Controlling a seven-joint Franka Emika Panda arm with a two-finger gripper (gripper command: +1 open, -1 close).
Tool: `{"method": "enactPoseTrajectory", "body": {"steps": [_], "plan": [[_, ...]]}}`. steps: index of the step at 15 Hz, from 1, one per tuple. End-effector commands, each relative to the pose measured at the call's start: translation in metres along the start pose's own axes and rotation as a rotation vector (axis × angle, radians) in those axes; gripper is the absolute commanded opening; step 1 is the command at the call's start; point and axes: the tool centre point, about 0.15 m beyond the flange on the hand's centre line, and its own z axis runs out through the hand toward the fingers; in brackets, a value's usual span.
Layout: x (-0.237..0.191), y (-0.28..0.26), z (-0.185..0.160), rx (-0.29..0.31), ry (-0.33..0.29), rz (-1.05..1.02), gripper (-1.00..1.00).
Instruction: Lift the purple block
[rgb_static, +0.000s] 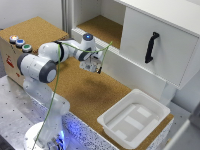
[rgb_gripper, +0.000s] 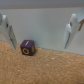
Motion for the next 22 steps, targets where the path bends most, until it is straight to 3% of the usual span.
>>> {"method": "enactPoseTrajectory", "body": {"steps": [1,7,12,18,19,22], "plan": [[0.035,-0.044,0.056,-0.004,-0.009,0.076,1.00],[0.071,-0.050,0.093,-0.040,0.020,0.214,1.00],[0.085,-0.034,0.124,-0.059,-0.034,0.263,1.00],[0.086,-0.041,0.135,-0.060,-0.063,0.247,1.00],[0.084,-0.044,0.135,-0.073,-0.074,0.236,-1.00],[0.074,-0.049,0.131,-0.091,-0.104,0.213,-1.00]]}}
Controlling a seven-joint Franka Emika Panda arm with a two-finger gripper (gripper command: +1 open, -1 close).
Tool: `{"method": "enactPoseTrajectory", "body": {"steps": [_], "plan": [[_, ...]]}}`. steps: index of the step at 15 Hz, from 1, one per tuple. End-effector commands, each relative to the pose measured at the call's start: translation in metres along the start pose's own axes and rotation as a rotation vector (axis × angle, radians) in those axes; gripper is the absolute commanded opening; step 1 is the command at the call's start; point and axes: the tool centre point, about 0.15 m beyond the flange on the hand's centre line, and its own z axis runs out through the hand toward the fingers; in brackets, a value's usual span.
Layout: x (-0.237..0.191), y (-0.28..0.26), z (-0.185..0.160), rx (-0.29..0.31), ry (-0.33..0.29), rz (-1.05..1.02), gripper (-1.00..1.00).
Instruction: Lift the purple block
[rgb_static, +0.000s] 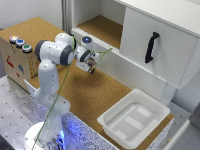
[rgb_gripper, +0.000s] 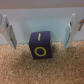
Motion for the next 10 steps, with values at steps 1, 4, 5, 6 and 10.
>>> {"method": "enactPoseTrajectory", "body": {"steps": [1,4,5,6,10], "plan": [[-0.001,-0.011,0.006,-0.120,-0.093,-0.030,-1.00],[-0.004,-0.008,0.010,-0.131,-0.091,-0.018,-1.00],[-0.002,-0.007,0.011,-0.145,-0.095,-0.020,-1.00],[0.000,-0.006,0.009,-0.159,-0.075,-0.023,-1.00],[0.008,-0.005,0.002,-0.204,-0.047,-0.038,-1.00]]}}
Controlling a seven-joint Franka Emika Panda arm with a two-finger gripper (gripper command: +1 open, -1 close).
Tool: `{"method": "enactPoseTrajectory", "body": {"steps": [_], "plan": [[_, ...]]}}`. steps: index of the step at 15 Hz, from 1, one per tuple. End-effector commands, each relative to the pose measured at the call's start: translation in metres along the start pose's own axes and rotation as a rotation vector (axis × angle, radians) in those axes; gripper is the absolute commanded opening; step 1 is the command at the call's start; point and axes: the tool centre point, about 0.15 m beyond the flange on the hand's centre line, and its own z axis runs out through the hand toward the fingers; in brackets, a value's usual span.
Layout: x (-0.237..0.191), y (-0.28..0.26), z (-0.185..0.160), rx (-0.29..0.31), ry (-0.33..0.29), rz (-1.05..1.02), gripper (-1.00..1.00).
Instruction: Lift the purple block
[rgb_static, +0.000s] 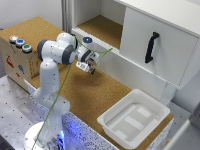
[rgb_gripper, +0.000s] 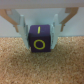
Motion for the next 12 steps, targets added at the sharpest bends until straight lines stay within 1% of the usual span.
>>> {"method": "enactPoseTrajectory", "body": {"steps": [1,3,6,7,8,9,10,12], "plan": [[0.017,-0.006,-0.007,-0.184,-0.009,0.001,-1.00],[0.017,-0.009,-0.028,-0.191,0.012,-0.005,-1.00],[0.013,-0.016,-0.097,-0.216,0.078,-0.019,-1.00],[0.013,-0.018,-0.118,-0.224,0.095,-0.020,-1.00],[0.013,-0.024,-0.150,-0.246,0.112,-0.034,-1.00],[0.012,-0.027,-0.172,-0.255,0.120,-0.040,-1.00],[0.010,-0.030,-0.187,-0.278,0.128,-0.045,-1.00],[0.008,-0.032,-0.219,-0.289,0.150,-0.013,-1.00]]}}
